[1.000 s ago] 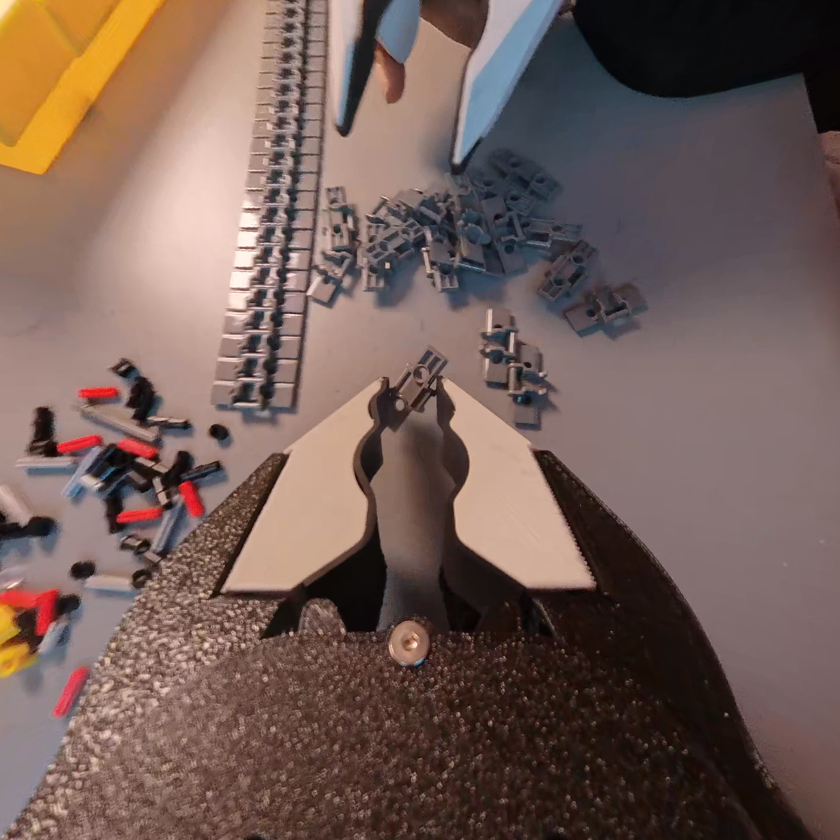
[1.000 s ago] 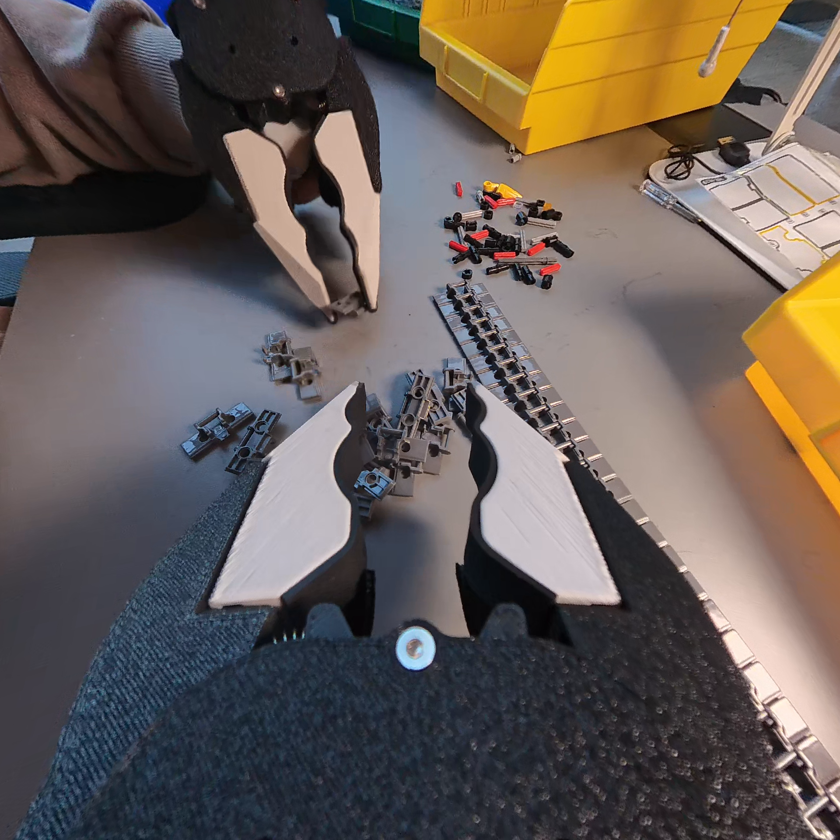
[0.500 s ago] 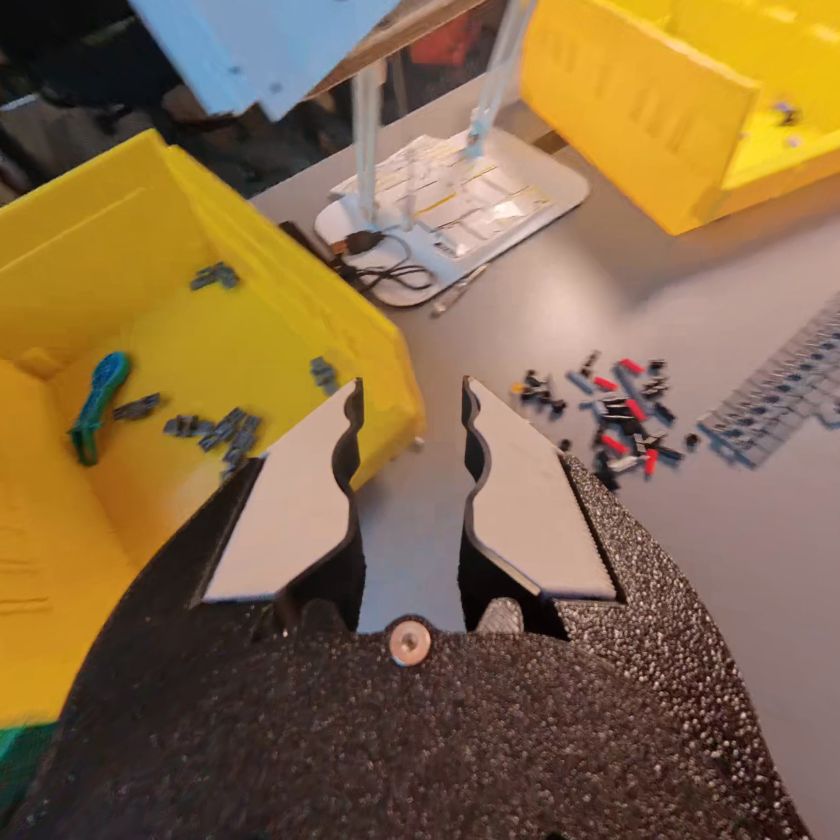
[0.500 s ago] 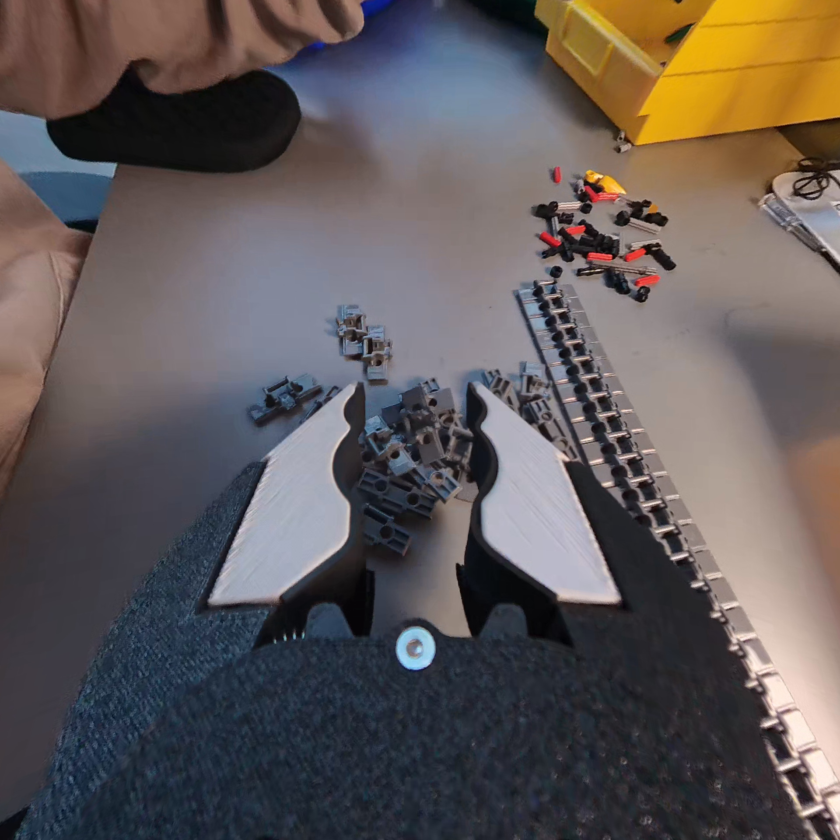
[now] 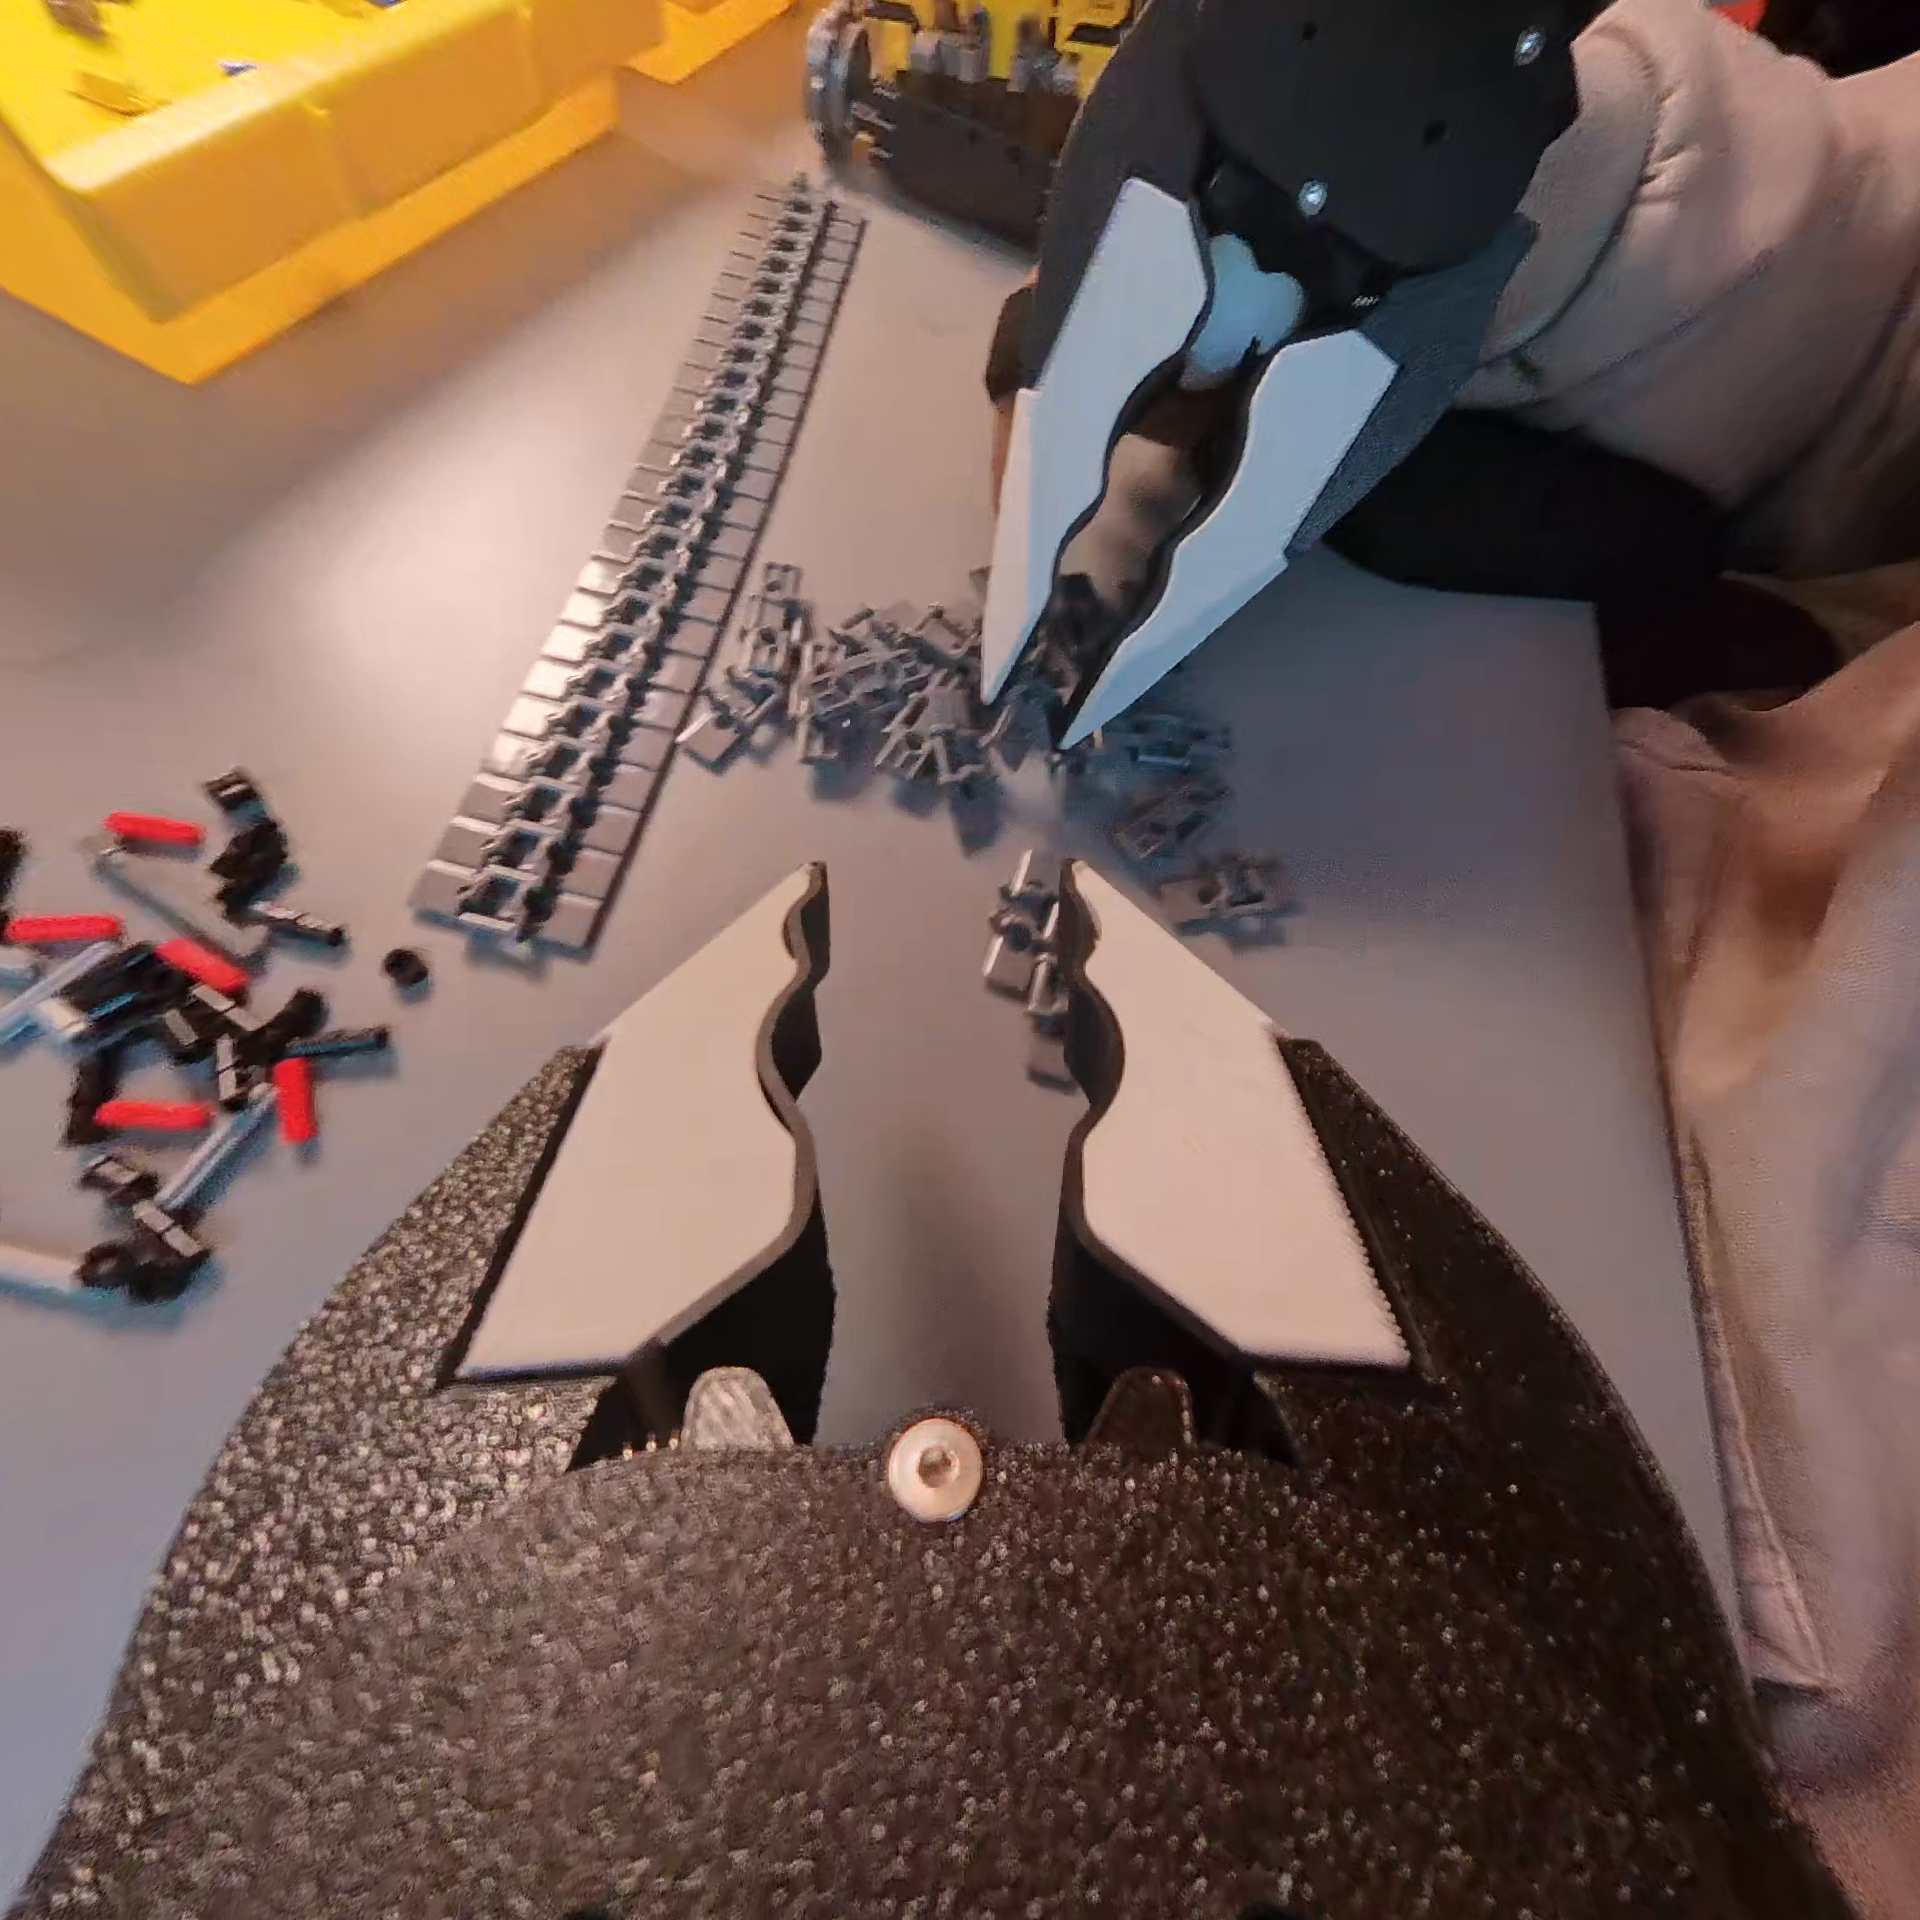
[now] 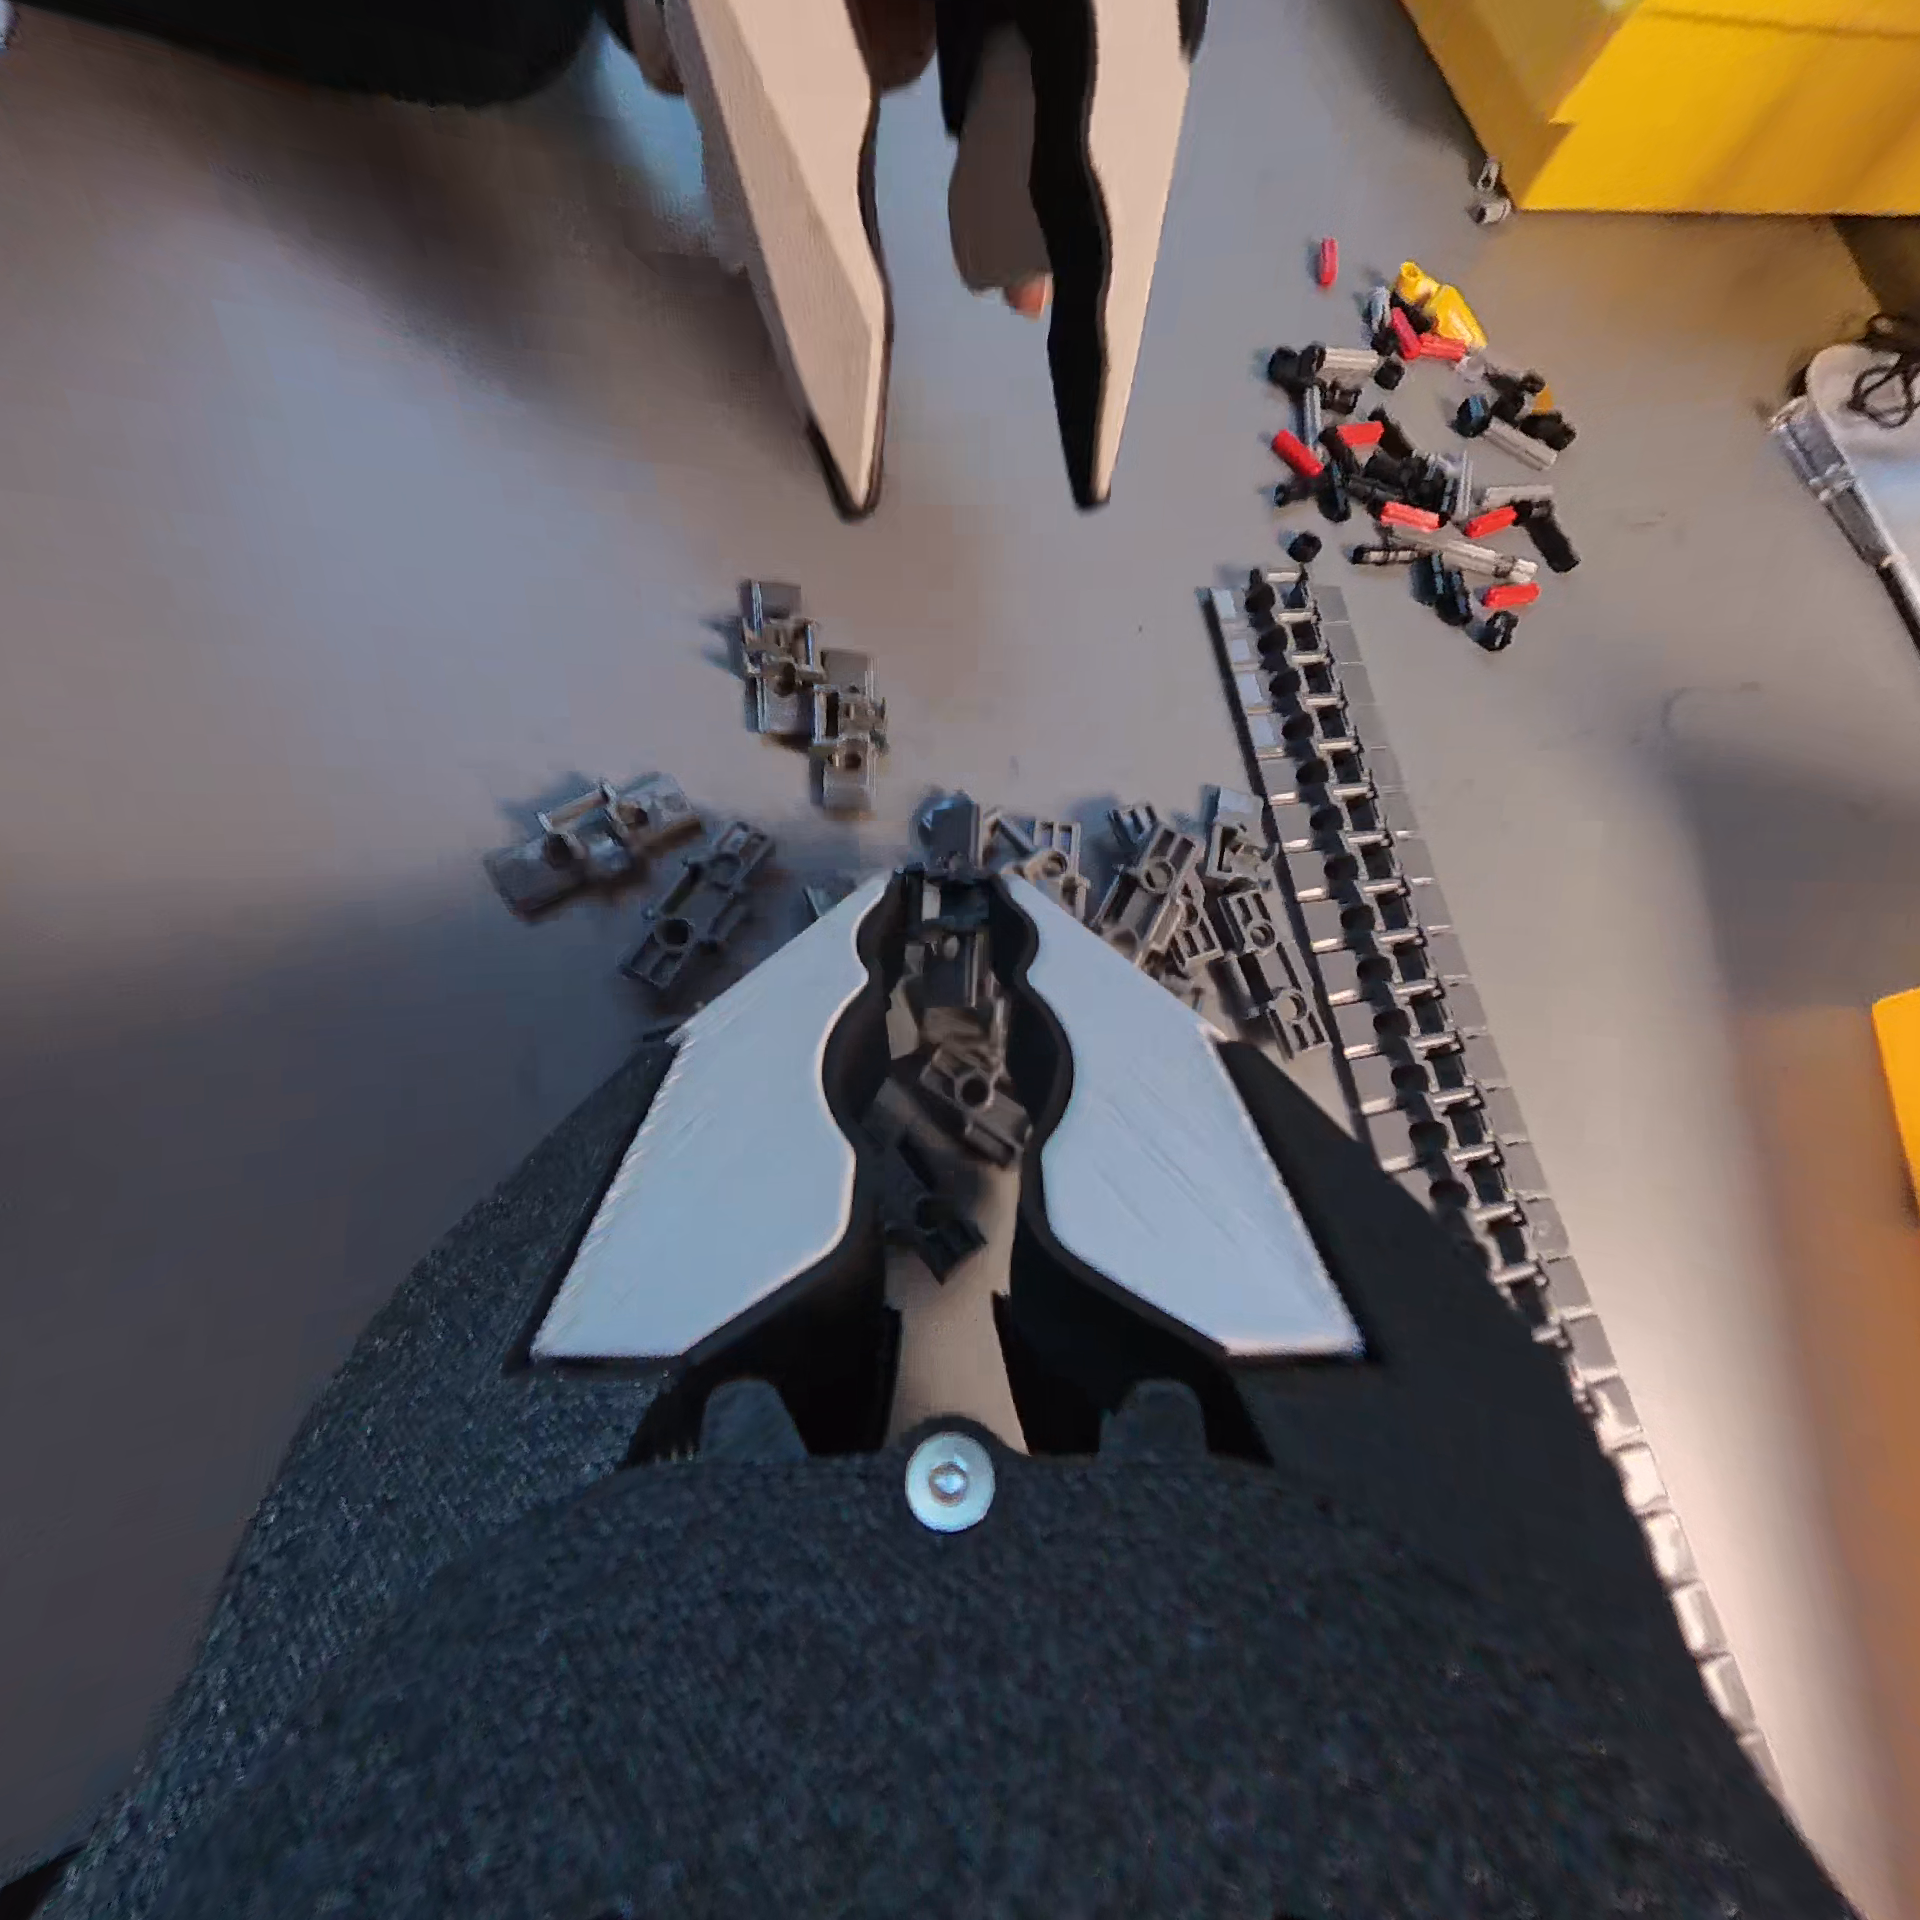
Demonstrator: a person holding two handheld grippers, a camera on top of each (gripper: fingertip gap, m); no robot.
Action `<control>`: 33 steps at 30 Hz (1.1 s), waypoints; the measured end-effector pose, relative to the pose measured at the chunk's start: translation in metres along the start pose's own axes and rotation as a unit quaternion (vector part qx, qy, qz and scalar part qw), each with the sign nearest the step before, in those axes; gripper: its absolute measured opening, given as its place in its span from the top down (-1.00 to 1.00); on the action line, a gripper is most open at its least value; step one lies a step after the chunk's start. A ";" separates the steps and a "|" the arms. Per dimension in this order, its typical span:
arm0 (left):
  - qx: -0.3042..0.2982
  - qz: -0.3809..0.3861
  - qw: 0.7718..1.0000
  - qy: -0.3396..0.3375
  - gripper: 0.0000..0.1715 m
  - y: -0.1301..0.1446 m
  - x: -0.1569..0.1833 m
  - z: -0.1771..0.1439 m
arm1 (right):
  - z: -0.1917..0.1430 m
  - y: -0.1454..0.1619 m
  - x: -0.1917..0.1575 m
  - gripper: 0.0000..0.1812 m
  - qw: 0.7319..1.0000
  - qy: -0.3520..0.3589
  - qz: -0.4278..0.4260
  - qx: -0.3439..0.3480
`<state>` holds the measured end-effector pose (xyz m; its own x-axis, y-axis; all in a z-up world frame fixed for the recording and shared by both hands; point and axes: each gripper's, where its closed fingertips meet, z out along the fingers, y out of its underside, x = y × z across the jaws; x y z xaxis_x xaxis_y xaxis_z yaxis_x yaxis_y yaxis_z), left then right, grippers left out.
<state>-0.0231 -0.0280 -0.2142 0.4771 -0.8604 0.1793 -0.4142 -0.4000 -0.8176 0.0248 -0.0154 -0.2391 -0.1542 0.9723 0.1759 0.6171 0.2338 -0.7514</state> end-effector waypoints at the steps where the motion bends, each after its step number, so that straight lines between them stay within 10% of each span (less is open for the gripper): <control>1: 0.005 -0.004 1.000 0.017 0.50 -0.004 0.008 0.005 | -0.001 -0.009 -0.001 0.86 1.000 0.006 -0.009 0.018; 11: 0.053 -0.034 0.994 0.093 0.92 -0.026 0.034 0.007 | -0.011 -0.055 -0.011 0.85 0.982 0.078 -0.134 0.104; 16: 0.101 -0.046 0.987 -0.120 0.92 -0.035 -0.066 -0.052 | -0.008 -0.022 -0.011 0.55 0.997 0.009 -0.066 0.031; 22: 0.094 -0.112 0.897 -0.416 0.91 0.007 -0.207 -0.172 | -0.011 0.009 -0.019 0.57 0.996 -0.064 -0.024 -0.049; 29: 0.086 -0.164 0.868 -0.461 0.88 0.035 -0.247 -0.196 | -0.003 -0.002 -0.051 0.46 0.990 -0.123 -0.035 -0.062; 33: 0.103 -0.156 0.870 -0.456 0.68 0.024 -0.240 -0.196 | 0.004 0.003 -0.054 0.72 0.988 -0.112 -0.059 -0.092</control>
<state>-0.2997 0.1072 -0.1700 0.9971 -0.0732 -0.0223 -0.0513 -0.4229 -0.9047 0.0317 -0.0674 -0.2533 -0.3879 0.9168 0.0951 0.7107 0.3633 -0.6025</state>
